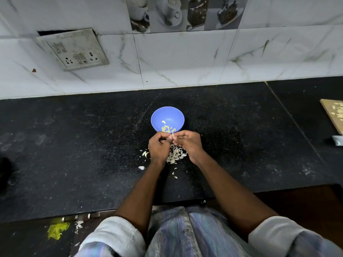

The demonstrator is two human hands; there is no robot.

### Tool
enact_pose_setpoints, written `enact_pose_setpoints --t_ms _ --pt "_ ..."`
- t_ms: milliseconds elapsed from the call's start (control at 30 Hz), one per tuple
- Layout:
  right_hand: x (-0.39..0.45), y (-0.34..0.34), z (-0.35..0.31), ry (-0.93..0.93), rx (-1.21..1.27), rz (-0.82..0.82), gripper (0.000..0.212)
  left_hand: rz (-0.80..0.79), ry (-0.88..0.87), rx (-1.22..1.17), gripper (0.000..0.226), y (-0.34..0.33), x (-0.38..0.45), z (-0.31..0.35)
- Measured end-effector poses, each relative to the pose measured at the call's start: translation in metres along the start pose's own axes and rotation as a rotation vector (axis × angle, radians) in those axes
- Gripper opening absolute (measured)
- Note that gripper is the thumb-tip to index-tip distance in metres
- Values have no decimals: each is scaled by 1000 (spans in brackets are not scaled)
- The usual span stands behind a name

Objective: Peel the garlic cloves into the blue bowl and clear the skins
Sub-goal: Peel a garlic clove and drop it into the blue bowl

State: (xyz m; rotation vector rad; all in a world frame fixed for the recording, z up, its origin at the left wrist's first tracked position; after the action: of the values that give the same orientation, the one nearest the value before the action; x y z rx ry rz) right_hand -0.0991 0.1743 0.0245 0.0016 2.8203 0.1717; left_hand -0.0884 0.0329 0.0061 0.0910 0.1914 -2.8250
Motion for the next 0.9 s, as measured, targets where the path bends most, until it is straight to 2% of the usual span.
enact_pose_setpoints --t_ms 167,267,300,433,500,567,633,733,800,867,900 --pt "2 -3 -4 191 -221 71 9 89 361 -244 19 -11 -2 0" --pt "5 -4 -4 158 -250 57 12 104 482 -289 21 -12 -2 -3" --pt "6 -4 -4 96 -230 41 13 87 432 -257 21 -11 -2 -4" --pt "10 0 -5 -238 10 -92 17 -107 -14 -30 15 -3 2 -2" --pt "12 3 -4 -316 42 -161 19 -188 -101 50 10 1 10 -7" --pt "12 4 -2 -281 -31 -154 16 -210 -97 77 11 2 11 -9" --pt "11 5 -2 -96 -208 -51 10 -126 62 -12 16 -3 6 -7" --pt "12 0 -1 227 -465 75 9 61 521 -220 24 -9 3 -14" --pt "11 -2 1 305 -554 96 12 77 721 -322 26 -12 2 -16" --pt "10 -1 3 248 -553 89 12 99 704 -324 25 -13 -1 -19" --pt "9 -1 5 158 -513 65 13 101 604 -248 23 -11 -2 -20"
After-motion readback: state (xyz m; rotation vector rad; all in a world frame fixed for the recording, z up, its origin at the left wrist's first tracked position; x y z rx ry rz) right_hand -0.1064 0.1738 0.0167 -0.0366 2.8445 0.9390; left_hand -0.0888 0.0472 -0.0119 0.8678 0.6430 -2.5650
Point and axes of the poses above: each hand's wrist, its own x-axis towards the middle knuckle, its own y-axis out of the back of the hand, z = x × y, the point moved 3 cm from there along x, towards the middle knuckle, and after that the axes turned 14 degrees about -x, right-handed, at the moved point
